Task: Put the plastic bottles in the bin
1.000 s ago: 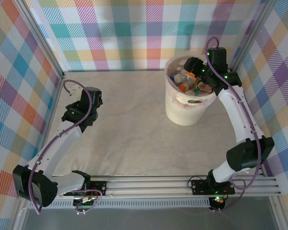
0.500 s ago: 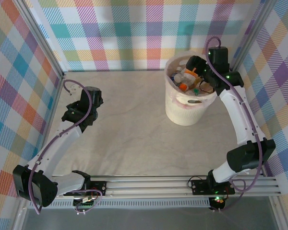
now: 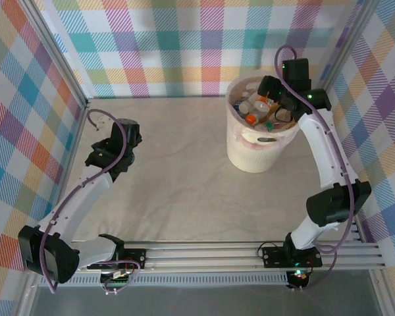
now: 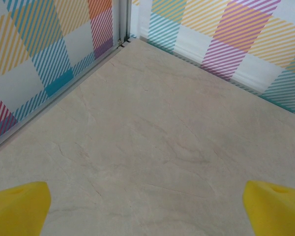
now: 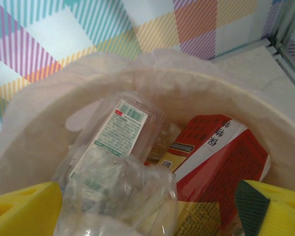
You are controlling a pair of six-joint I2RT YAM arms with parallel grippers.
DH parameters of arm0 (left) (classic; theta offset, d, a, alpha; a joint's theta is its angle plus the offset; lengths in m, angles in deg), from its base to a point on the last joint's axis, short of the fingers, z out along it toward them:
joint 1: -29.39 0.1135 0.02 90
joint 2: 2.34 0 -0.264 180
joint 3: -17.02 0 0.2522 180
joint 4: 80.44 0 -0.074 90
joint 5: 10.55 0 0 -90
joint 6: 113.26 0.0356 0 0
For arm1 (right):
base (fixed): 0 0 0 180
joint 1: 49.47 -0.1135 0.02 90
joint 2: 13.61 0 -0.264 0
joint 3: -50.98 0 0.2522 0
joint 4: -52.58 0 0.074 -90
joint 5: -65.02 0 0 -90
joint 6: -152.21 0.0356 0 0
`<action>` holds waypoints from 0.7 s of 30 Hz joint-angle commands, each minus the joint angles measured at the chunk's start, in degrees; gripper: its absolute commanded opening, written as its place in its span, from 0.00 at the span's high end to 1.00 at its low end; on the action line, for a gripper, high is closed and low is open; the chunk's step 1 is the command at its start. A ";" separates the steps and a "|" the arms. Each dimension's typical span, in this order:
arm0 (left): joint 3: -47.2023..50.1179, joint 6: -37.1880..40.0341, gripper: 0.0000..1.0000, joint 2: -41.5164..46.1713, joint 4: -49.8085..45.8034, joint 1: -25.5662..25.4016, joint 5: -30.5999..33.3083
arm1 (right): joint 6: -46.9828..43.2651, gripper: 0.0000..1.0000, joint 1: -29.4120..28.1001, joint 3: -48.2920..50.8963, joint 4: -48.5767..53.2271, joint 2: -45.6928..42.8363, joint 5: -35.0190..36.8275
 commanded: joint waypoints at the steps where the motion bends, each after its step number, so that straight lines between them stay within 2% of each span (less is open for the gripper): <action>1: -0.66 -0.49 0.00 -0.39 1.39 0.90 -0.51 | -1.89 0.11 0.30 -1.31 3.16 0.67 2.00; 10: -0.78 -0.62 0.00 -0.55 1.66 0.90 -1.27 | -0.89 0.11 0.29 5.48 0.85 -4.36 5.02; 14: -0.67 -0.70 0.00 -0.51 1.57 0.90 -1.33 | -1.63 0.09 0.30 4.83 1.59 -4.67 5.48; 21: -0.81 -0.67 0.00 -0.33 1.42 0.90 -1.39 | -3.04 0.01 0.21 0.95 2.80 -3.86 1.30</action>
